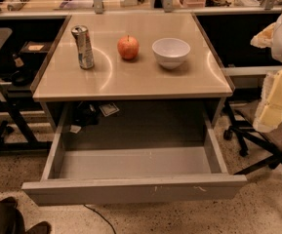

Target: Place apple into top drawer

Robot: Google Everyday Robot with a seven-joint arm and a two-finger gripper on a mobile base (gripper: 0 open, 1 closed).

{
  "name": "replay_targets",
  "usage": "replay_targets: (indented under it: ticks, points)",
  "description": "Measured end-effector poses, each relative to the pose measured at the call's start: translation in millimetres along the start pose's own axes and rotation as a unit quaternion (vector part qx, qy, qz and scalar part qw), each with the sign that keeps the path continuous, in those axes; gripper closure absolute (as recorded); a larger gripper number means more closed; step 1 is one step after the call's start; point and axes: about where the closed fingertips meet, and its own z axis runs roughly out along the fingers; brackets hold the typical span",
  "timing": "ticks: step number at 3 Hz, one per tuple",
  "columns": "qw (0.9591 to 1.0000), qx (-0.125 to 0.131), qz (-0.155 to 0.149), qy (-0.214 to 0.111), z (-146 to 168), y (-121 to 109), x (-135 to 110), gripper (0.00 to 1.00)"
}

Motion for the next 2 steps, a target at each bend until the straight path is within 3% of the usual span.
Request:
replay_targets:
  ticks: [1,2]
  points:
    - [1.0000,0.000,0.000,0.000,-0.2,-0.1,-0.2,0.00]
    - [0.9998,0.002,-0.008,-0.017,0.3,-16.3,-17.1,0.00]
